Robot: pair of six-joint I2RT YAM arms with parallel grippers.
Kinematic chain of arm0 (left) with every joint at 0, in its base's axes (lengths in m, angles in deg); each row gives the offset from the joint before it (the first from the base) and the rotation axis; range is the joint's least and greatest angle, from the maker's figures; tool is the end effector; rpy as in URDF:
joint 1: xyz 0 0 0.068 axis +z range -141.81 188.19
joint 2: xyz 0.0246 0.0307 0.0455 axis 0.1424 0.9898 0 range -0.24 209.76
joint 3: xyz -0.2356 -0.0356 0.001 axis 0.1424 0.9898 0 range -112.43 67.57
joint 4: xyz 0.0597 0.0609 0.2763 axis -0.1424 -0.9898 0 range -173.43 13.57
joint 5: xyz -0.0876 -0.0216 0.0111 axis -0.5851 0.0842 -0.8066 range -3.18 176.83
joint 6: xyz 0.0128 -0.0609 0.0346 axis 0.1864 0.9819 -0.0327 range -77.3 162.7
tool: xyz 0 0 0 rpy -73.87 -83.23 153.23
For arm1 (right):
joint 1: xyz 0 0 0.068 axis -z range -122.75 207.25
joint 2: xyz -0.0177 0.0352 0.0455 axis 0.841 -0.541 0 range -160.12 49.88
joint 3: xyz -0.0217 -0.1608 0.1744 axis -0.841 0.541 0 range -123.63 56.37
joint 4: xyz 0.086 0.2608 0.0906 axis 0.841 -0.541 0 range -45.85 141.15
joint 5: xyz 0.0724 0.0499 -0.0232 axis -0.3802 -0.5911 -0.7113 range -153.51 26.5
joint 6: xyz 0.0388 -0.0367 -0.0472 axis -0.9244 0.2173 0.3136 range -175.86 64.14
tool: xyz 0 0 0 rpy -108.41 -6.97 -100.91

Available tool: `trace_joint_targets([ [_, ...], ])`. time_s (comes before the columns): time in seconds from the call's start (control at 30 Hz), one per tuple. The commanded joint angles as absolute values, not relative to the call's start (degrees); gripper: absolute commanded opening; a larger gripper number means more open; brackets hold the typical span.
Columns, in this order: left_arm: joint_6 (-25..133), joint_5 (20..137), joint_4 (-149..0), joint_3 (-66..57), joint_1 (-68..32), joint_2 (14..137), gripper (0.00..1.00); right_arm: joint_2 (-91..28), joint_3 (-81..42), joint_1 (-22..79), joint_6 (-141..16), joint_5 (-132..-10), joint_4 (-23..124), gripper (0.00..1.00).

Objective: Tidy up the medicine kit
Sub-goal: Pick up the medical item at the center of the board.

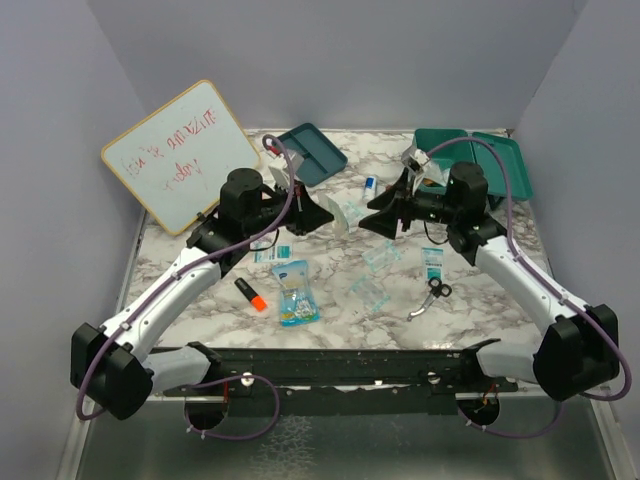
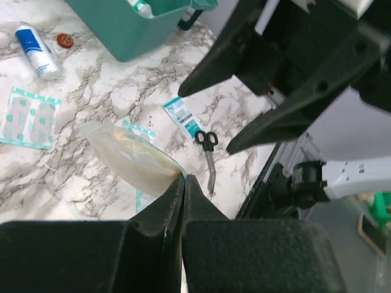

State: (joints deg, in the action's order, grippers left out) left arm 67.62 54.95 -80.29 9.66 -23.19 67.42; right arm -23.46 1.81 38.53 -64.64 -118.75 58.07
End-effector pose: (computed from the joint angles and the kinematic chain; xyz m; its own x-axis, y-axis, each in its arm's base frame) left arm 0.2692 -0.2003 0.3080 -0.5531 -0.0818 -0.8291 0.7138 0.4667 -0.5222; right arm 0.3055 0.1544 0.2784 -0.3365 -0.0221 -0.9414 -0.9037 0.2888 0.3162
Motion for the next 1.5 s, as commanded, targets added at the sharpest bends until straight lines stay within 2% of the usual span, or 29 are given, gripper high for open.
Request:
trace_joint_targets([
  [0.0,80.6,64.5,-79.1,8.9,-23.4,66.3,0.0,-19.8,6.5,34.7,-62.4,-107.6,66.1,0.78],
  [0.13,88.4,64.8,-79.5,6.9,-23.4,67.4,0.0,-19.5,6.0,30.2,-52.4,-99.2,65.4,0.79],
  [0.5,96.7,70.4,-78.3,7.5,-23.4,65.1,0.0,-19.3,7.6,22.4,-44.0,-86.4,73.6,0.8],
  [0.67,97.7,69.9,-77.8,7.8,-23.5,65.2,0.0,-21.1,5.8,21.4,-42.6,-84.9,72.3,0.74],
  [0.87,98.7,69.2,-76.9,8.3,-23.5,65.6,0.0,-22.2,5.4,20.6,-42.2,-83.3,72.4,0.55],
  [1.07,98.8,69.4,-76.9,9.2,-23.5,65.3,0.0,-22.0,7.1,20.6,-44.0,-84.2,76.1,0.17],
  [1.17,98.9,69.4,-76.9,9.5,-23.5,65.0,0.0,-21.9,7.6,20.6,-43.9,-83.9,76.1,0.02],
  [1.27,98.2,69.8,-77.0,9.7,-23.5,64.9,0.0,-21.4,8.5,20.6,-44.4,-83.0,76.5,0.01],
  [1.33,97.4,70.7,-77.8,9.6,-23.5,64.8,0.1,-20.9,8.9,20.6,-45.6,-81.9,76.6,0.01],
  [1.47,95.2,72.5,-79.9,9.1,-23.5,64.5,0.45,-19.9,8.3,20.6,-50.2,-76.4,74.9,0.0],
])
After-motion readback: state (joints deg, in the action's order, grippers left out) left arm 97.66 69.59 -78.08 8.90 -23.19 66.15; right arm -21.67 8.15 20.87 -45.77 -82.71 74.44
